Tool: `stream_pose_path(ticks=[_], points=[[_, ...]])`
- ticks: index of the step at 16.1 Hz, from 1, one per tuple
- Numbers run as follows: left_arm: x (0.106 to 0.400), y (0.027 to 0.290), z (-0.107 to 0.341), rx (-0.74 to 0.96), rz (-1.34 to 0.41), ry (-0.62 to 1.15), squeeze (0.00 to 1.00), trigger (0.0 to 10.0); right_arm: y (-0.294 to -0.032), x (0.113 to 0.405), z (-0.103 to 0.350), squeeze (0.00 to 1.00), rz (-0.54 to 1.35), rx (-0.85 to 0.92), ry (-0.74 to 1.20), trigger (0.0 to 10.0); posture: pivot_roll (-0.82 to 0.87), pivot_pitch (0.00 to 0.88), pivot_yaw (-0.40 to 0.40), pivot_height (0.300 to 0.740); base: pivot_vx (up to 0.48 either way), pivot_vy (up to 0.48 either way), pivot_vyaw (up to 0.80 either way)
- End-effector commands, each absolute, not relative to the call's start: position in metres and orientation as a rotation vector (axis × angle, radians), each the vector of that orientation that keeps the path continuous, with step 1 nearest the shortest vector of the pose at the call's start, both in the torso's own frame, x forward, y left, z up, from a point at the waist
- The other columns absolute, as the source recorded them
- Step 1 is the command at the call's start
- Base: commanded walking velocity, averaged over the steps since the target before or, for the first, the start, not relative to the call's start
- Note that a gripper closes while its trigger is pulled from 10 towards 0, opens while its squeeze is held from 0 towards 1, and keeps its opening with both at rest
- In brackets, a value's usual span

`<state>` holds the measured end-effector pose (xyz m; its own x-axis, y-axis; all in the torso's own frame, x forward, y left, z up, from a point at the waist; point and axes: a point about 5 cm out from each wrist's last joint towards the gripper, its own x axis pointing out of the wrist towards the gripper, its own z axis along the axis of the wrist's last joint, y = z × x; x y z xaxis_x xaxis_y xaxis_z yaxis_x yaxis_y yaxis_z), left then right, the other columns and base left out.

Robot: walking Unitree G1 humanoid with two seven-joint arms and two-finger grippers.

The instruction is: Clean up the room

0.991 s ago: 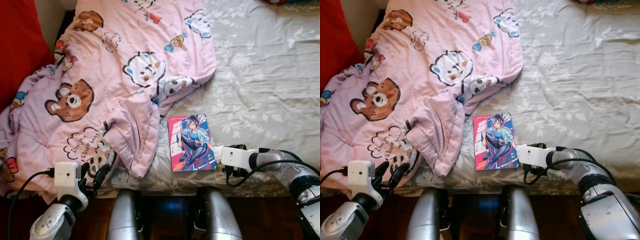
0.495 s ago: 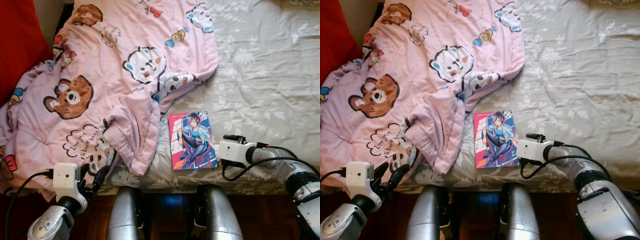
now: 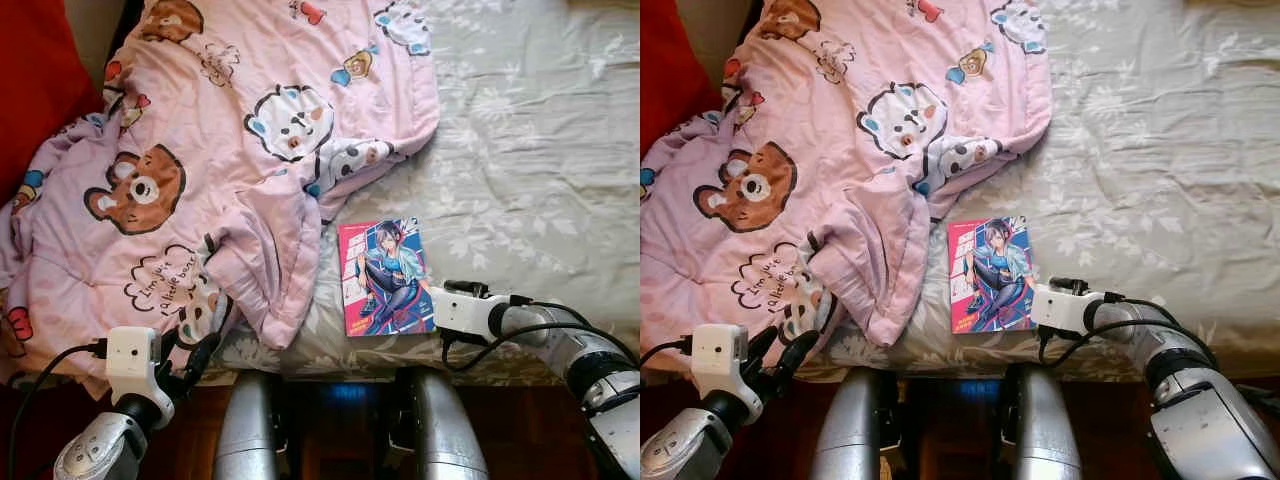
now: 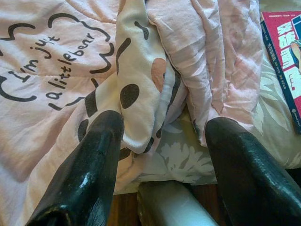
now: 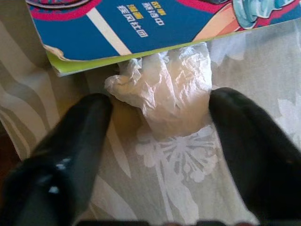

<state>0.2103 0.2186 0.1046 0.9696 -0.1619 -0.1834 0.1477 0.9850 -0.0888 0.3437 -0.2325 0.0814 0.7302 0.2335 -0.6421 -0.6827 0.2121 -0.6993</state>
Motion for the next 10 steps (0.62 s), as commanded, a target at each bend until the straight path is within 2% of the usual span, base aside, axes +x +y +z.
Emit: stream_pose_path(ticks=[1, 10], points=[[0.202, 0.223, 0.099, -0.080, -0.142, 0.233, 0.00, 10.0, -0.231, 0.336, 0.068, 0.00, 0.694, -1.195, 0.477, 0.0, 0.18, 0.394, 0.078, 0.608, 0.000, 0.000, 0.00], [0.203, 0.223, 0.099, -0.075, -0.136, 0.232, 0.00, 10.0, -0.216, 0.344, 0.077, 0.00, 0.673, -1.188, 0.348, 0.0, 0.18, 0.392, 0.079, 0.608, 0.000, 0.000, 0.00]])
